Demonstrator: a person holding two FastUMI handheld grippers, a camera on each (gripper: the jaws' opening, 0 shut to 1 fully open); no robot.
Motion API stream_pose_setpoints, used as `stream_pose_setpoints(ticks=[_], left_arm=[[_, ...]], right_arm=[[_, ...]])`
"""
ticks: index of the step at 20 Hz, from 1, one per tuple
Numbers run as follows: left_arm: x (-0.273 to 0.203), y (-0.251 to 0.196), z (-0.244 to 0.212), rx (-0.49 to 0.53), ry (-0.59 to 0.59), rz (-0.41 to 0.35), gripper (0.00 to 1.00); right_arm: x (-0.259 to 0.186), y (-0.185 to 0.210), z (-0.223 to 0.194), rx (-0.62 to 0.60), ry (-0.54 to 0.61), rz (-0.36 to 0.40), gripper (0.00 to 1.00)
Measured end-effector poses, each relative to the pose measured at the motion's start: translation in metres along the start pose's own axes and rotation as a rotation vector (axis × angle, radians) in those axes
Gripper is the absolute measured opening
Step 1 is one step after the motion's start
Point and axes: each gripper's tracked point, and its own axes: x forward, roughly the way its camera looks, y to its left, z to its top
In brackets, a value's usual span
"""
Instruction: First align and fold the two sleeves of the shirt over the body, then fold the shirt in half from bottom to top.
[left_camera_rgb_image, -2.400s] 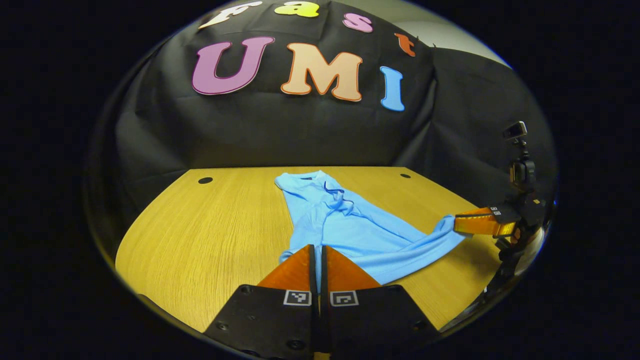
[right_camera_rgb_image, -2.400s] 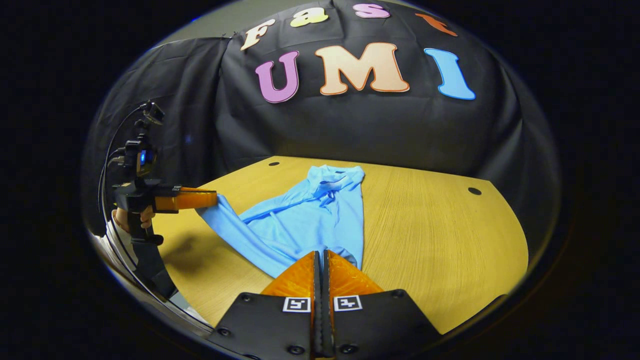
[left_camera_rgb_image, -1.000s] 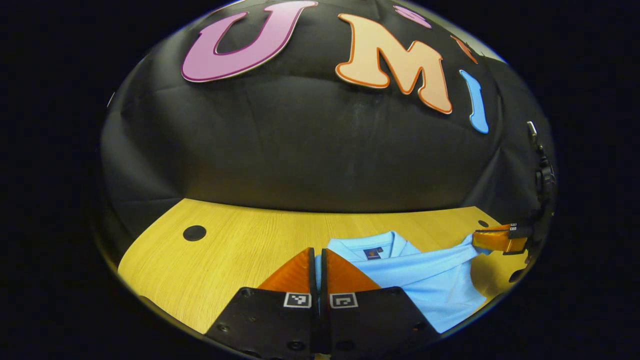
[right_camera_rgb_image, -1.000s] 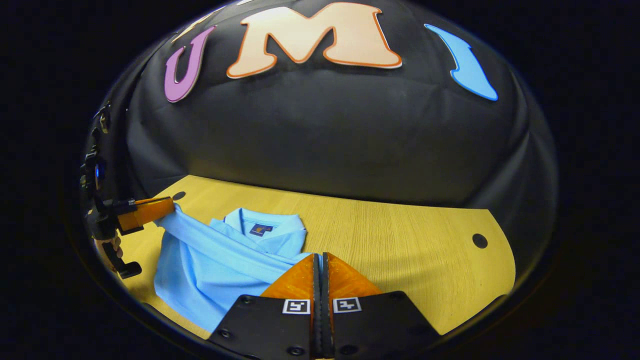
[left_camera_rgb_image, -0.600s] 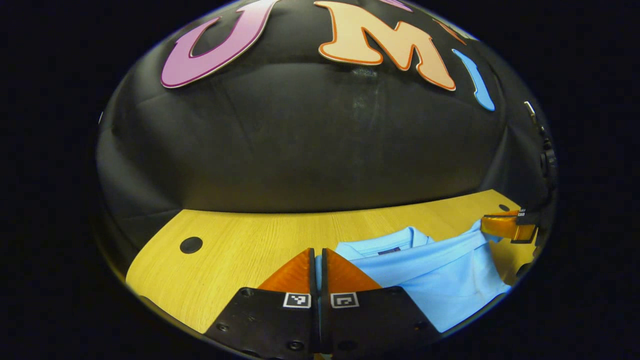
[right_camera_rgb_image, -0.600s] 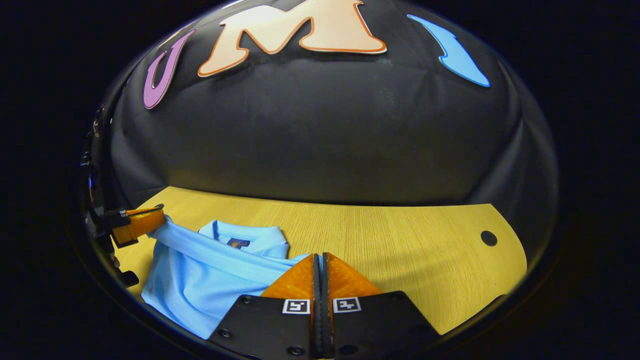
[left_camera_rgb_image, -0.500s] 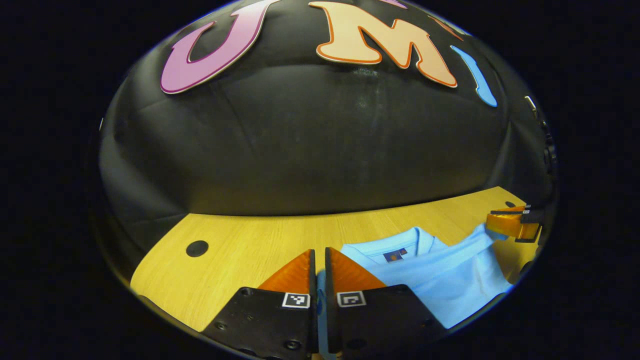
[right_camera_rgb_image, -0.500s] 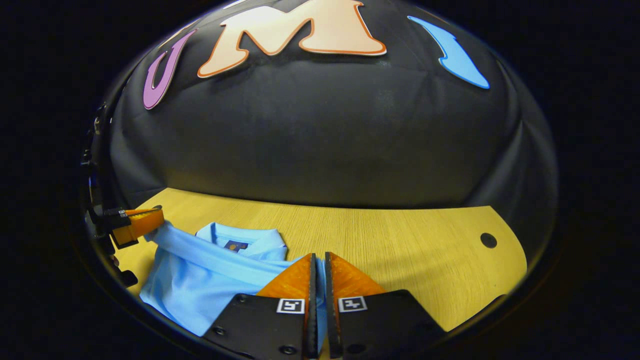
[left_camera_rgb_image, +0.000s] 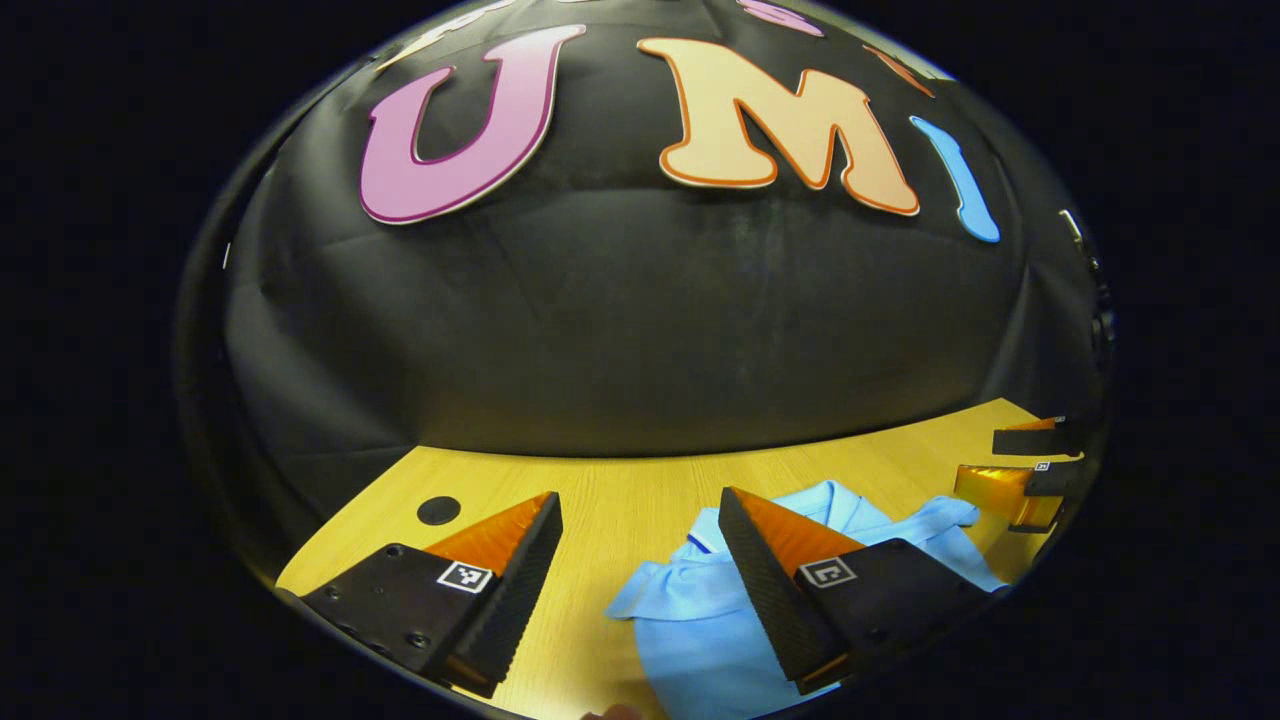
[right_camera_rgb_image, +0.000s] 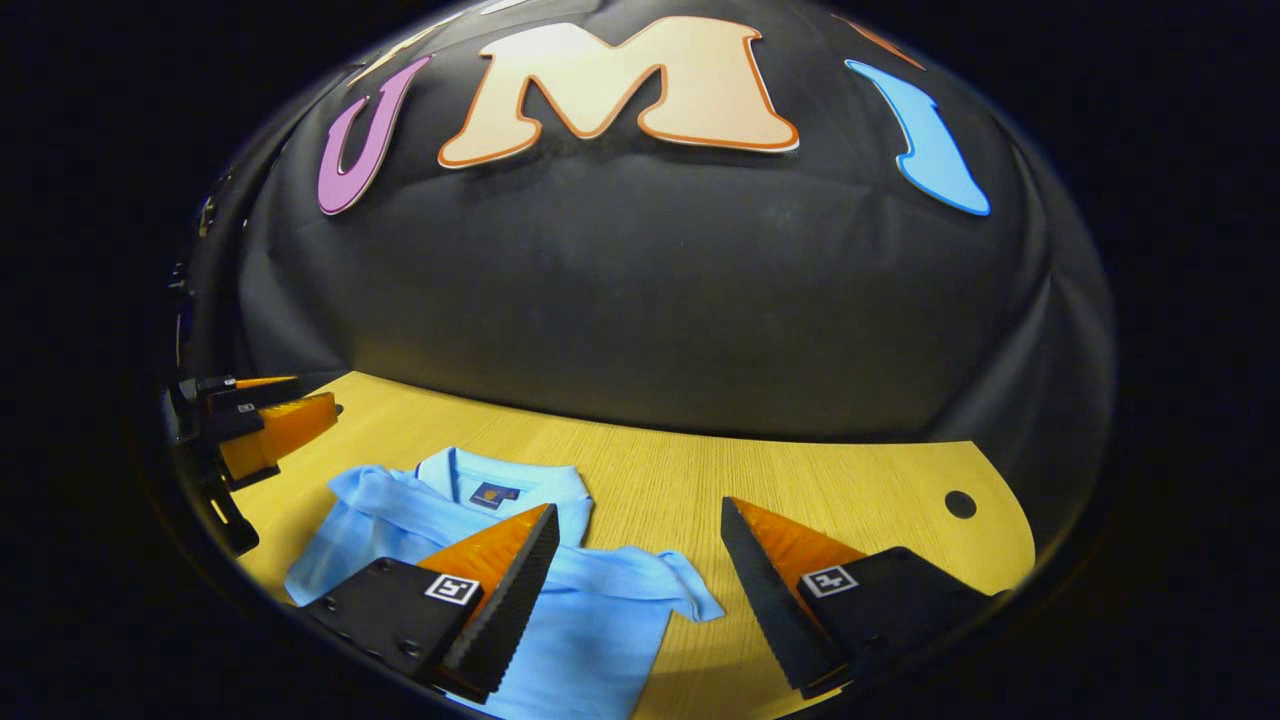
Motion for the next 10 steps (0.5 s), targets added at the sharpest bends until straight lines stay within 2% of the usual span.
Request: stream_pose_setpoints(ticks=[7, 10], left_arm=[[-0.057, 0.001, 0.017, 0.027, -0.086, 0.007, 0.95], [-0.086, -0.003, 0.013, 0.034, -0.109, -0.004, 0.95]], right_arm=[[-0.058, 0.005, 0.024, -0.018, -0.092, 0.022, 1.0], [-0.084, -0.001, 0.025, -0.038, -0.132, 0.006, 1.0]])
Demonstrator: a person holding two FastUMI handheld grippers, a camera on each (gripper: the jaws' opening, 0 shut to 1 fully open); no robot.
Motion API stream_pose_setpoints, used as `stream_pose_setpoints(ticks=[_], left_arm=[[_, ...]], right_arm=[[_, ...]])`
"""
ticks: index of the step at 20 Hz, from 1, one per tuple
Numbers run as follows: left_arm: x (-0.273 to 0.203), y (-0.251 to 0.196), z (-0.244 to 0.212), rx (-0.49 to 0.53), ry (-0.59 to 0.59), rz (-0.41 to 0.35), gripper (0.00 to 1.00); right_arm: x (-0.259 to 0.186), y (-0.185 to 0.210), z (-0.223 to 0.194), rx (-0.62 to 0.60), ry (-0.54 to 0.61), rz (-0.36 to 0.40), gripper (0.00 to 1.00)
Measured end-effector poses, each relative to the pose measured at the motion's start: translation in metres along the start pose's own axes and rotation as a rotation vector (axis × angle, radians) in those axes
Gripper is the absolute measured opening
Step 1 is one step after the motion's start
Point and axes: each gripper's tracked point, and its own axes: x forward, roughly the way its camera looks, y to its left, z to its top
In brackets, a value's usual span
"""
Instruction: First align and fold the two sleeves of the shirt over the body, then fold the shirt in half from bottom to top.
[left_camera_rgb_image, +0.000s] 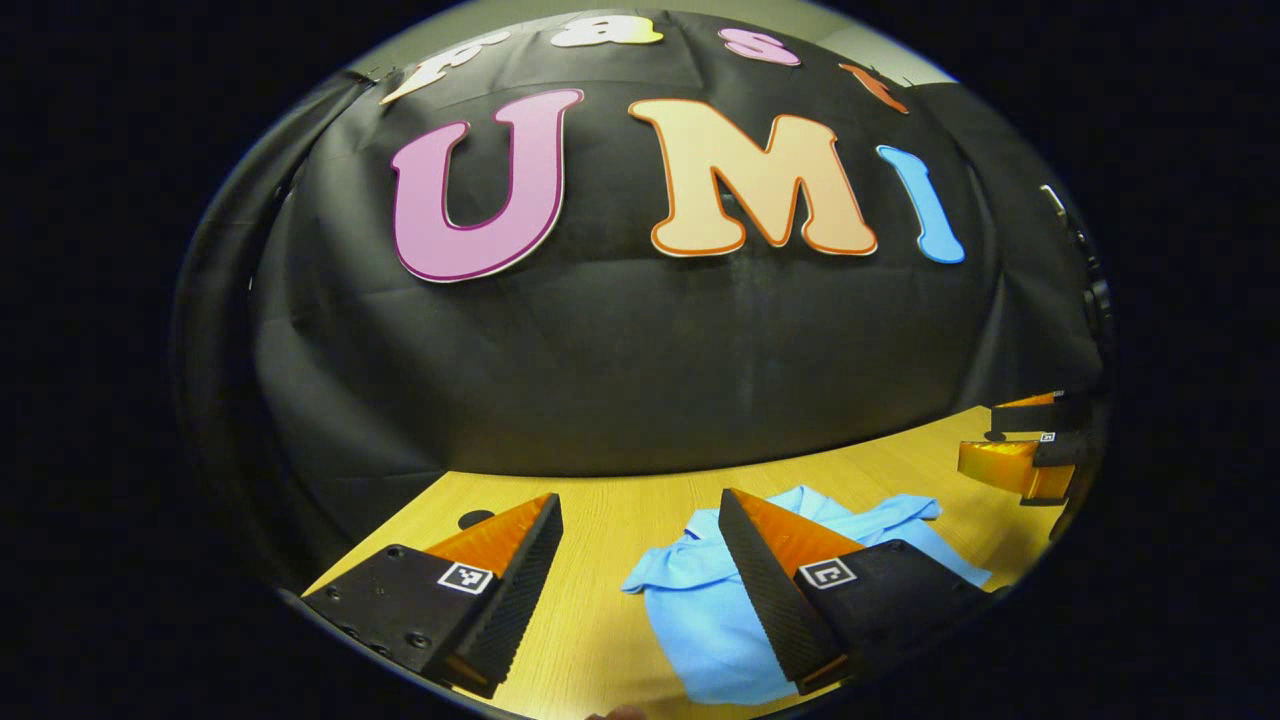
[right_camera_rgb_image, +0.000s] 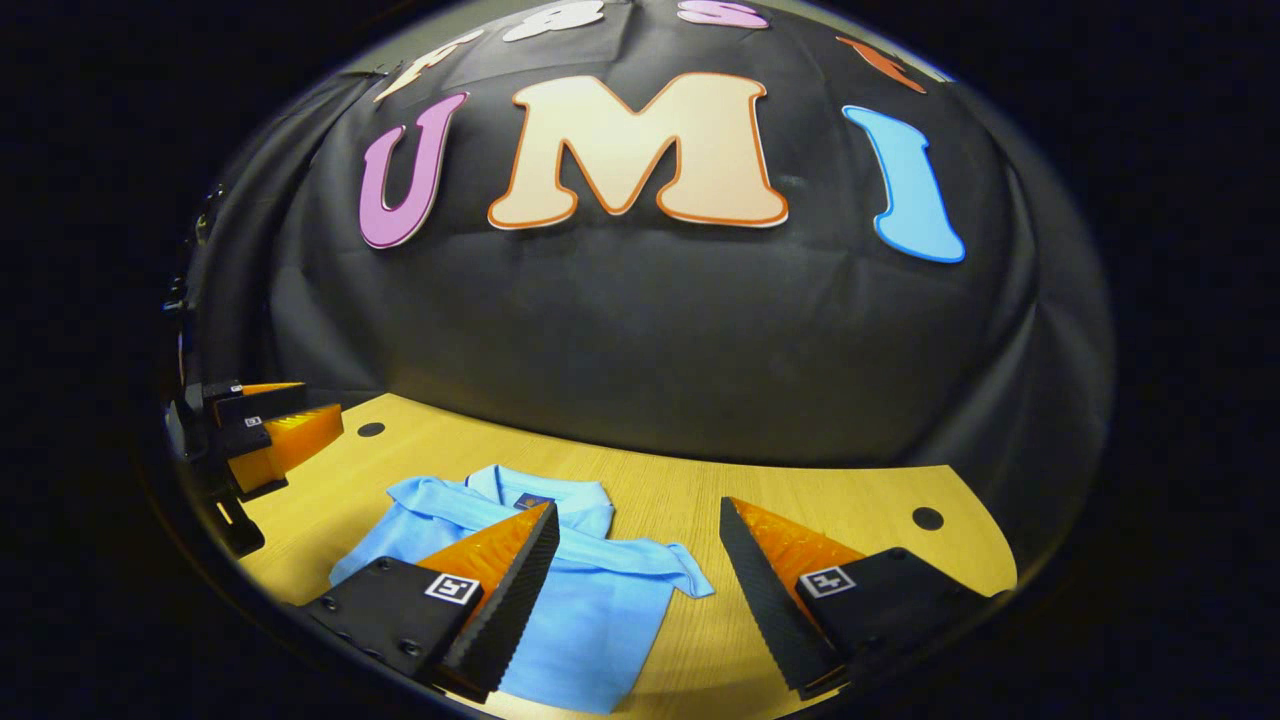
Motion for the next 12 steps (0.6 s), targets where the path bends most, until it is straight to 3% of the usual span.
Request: stream_pose_setpoints(ticks=[7, 12], left_arm=[[-0.057, -0.009, 0.012, -0.067, -0.074, -0.045, 0.94], [-0.066, -0.002, 0.014, -0.034, -0.09, -0.021, 0.94]], right_arm=[[-0.038, 0.0, -0.008, -0.026, -0.032, -0.007, 0.99], [-0.048, 0.001, -0.001, -0.007, -0.051, -0.009, 0.99]])
